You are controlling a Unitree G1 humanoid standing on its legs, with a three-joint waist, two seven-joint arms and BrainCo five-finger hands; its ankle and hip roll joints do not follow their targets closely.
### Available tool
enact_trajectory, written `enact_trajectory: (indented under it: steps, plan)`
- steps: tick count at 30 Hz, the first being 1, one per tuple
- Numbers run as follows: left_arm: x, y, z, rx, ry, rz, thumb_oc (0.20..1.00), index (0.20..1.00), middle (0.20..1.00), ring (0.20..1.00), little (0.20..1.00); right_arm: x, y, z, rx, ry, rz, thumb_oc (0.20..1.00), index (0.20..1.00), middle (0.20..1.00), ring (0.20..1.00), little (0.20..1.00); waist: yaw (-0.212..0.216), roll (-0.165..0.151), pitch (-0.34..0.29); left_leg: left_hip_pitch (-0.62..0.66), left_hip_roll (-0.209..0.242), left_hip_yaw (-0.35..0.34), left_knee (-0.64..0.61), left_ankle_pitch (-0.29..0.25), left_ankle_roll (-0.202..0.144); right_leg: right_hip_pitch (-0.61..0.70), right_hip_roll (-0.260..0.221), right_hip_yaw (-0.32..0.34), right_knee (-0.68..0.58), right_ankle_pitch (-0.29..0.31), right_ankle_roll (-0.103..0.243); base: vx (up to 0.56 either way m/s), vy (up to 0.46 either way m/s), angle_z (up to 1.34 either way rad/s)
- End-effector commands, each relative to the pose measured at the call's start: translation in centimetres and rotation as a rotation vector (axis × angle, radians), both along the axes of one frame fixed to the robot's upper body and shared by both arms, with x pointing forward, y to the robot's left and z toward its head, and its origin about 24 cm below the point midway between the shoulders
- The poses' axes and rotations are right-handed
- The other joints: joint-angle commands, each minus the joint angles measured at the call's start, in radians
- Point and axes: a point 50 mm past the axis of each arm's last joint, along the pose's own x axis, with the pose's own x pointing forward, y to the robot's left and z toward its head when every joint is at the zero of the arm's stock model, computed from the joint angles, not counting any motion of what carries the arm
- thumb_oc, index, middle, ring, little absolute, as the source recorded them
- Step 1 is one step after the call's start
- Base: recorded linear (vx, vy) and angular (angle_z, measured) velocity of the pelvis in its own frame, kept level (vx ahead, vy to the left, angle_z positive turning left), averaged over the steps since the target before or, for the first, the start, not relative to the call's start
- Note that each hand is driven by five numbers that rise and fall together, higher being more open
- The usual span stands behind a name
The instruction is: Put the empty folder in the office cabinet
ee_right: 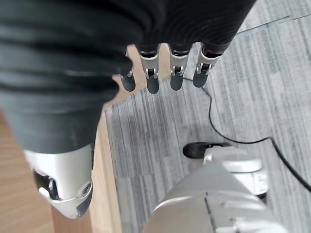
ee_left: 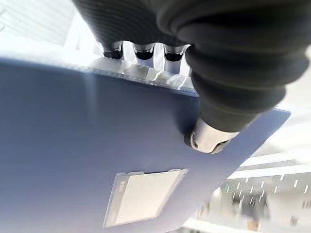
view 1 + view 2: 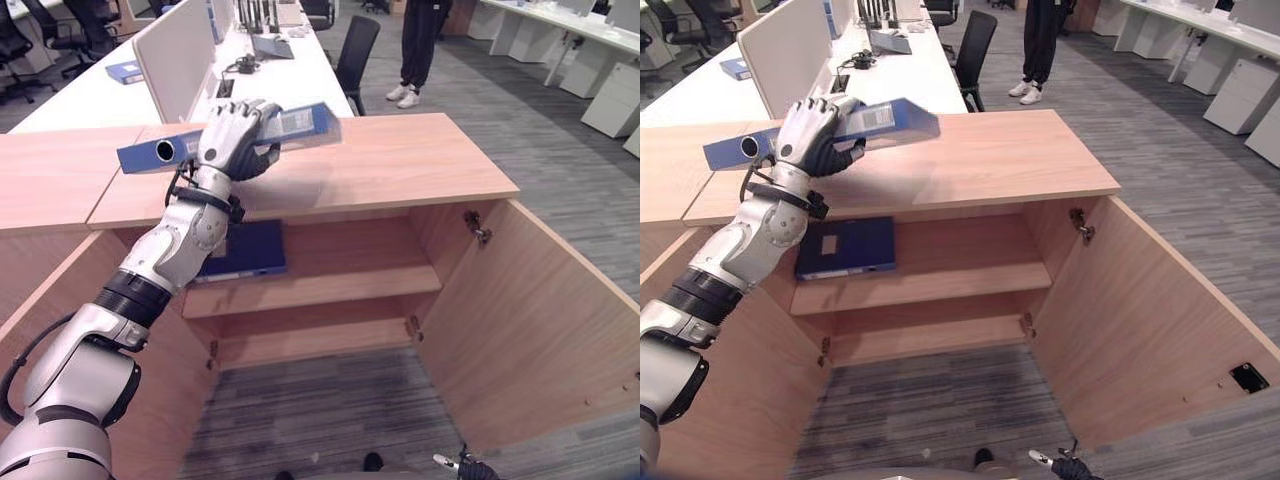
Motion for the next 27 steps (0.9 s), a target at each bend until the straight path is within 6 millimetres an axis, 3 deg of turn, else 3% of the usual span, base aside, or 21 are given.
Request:
enact_trajectory:
  steps: [1,6,13,17,20,27]
  plan:
    - [-1.2,0.3,7.5,-0.135,-0.246,-0.064,0.2,0.2,0.2,0.2,0.2,1.5,-0.2,0.3,0.001,-0.03,0.01,1.0,1.0,1.0,1.0,1.0,0.022,0.025,-0.009,0.043,0.036,-0.032,0.013,-0.107,-0.059,0.018,-0.037,-0.017,0.064,-0.128,0.099,0.0,-0.023,0.07]
    - [-4.1,-0.1,9.1,-0.301,-0.311,-0.266,0.2,0.2,0.2,0.2,0.2,2.2,0.7,0.3,0.039,-0.062,0.024,1.0,1.0,1.0,1.0,1.0,0.041,0.035,-0.021,0.044,0.033,-0.05,0.013,-0.103,-0.059,0.028,-0.034,-0.03,0.064,-0.134,0.093,0.01,-0.023,0.1]
    - [-6.6,0.0,9.0,-0.537,-0.265,-0.558,0.2,0.2,0.2,0.2,0.2,3.2,1.3,0.5,0.061,-0.091,0.053,1.0,1.0,1.0,1.0,1.0,0.06,0.046,-0.029,0.044,0.036,-0.073,0.013,-0.097,-0.059,0.037,-0.032,-0.044,0.066,-0.141,0.084,0.0,-0.025,0.06]
    - [-8.0,0.6,7.3,-0.7,-0.14,-0.766,0.2,0.2,0.2,0.2,0.2,4.2,1.6,0.8,0.068,-0.122,0.063,1.0,1.0,1.0,1.0,1.0,0.077,0.051,-0.028,0.043,0.038,-0.084,0.013,-0.094,-0.058,0.042,-0.031,-0.052,0.065,-0.145,0.079,-0.01,-0.024,0.11]
    - [-8.6,1.1,6.5,-0.743,-0.09,-0.816,0.2,0.2,0.2,0.2,0.2,4.3,1.6,0.8,0.071,-0.127,0.064,1.0,1.0,1.0,1.0,1.0,0.084,0.053,-0.028,0.042,0.039,-0.089,0.013,-0.093,-0.058,0.045,-0.03,-0.054,0.065,-0.146,0.076,-0.01,-0.015,0.07]
    - [-9.3,2.4,2.2,-0.915,0.126,-0.877,0.2,0.2,0.2,0.2,0.2,5.6,2.2,1.3,0.091,-0.182,0.089,1.0,1.0,1.0,1.0,1.0,0.102,0.056,-0.023,0.043,0.037,-0.097,0.013,-0.093,-0.057,0.053,-0.029,-0.063,0.064,-0.148,0.07,0.0,-0.001,0.02]
